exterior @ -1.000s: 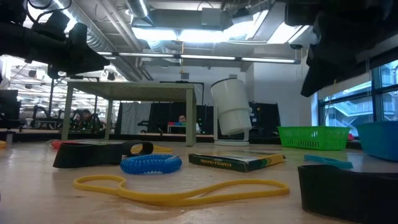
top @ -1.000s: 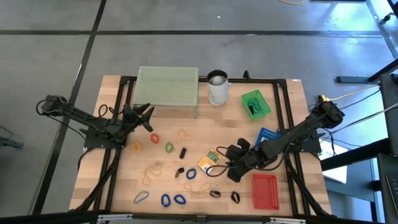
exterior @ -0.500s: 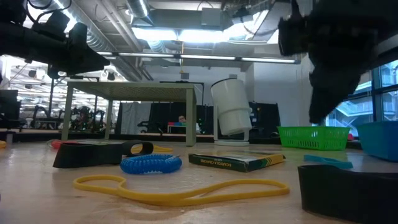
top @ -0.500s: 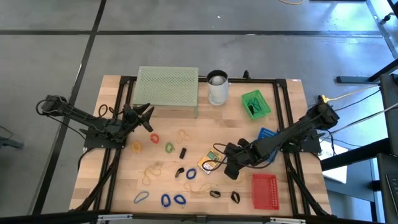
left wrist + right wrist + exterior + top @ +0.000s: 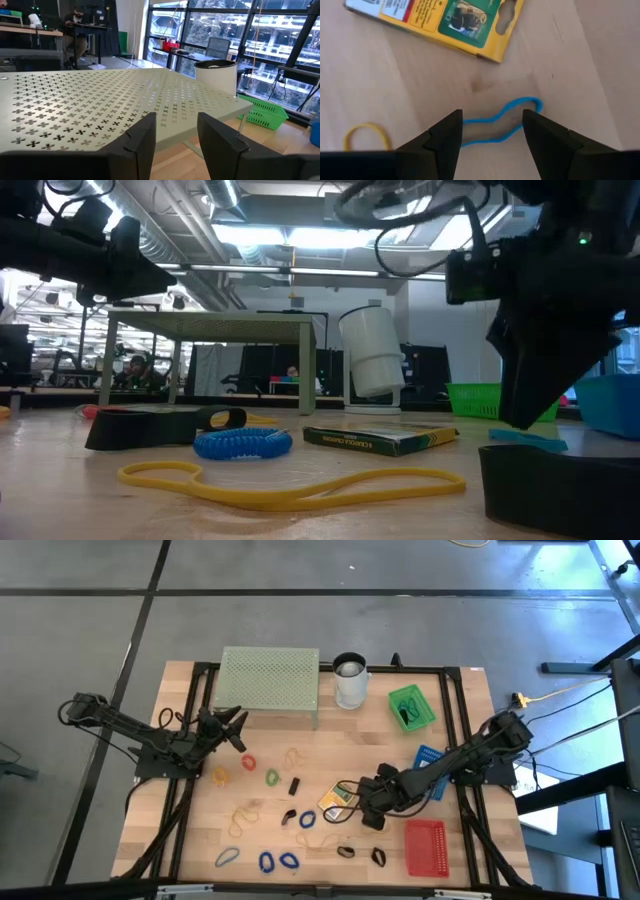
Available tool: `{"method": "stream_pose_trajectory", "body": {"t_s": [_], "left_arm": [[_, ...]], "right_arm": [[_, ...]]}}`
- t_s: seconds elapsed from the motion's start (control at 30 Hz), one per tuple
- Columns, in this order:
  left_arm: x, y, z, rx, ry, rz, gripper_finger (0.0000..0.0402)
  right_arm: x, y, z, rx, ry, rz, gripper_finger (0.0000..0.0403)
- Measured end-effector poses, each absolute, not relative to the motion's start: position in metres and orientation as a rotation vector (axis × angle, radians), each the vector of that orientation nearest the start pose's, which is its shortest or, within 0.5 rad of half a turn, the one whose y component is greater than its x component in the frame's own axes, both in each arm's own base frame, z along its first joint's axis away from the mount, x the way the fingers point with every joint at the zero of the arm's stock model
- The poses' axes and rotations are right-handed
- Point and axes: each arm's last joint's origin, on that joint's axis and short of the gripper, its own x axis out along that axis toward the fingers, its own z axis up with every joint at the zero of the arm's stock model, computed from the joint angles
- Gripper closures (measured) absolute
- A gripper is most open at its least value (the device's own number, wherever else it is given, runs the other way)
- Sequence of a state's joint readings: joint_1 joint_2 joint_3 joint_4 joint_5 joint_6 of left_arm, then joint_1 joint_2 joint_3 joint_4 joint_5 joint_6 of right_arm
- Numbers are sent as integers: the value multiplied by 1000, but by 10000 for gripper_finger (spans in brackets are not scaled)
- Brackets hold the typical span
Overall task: Pick & Place Office Desk Supplies
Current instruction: Put the blue rubber band into the green bin
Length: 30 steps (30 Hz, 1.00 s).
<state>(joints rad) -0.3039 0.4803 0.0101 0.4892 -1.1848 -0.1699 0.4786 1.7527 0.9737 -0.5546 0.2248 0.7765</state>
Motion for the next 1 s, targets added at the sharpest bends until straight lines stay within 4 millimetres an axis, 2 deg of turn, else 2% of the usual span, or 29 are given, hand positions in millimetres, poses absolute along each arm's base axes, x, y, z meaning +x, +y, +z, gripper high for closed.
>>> {"method": "stream_pose_trajectory", "body": {"t_s": [0.2, 0.5, 0.67, 1.0], "left_arm": [[113, -7, 169, -172, -89, 878, 263], [113, -7, 169, -172, -90, 878, 263], [113, -7, 169, -172, -89, 877, 263], [113, -7, 170, -172, -90, 877, 263]], "right_arm": [[278, 137, 126, 183, 1266, -297, 194], [278, 137, 123, 275, 1265, -371, 220], [278, 137, 122, 359, 1249, -442, 263], [278, 136, 122, 529, 1191, -579, 393]]}}
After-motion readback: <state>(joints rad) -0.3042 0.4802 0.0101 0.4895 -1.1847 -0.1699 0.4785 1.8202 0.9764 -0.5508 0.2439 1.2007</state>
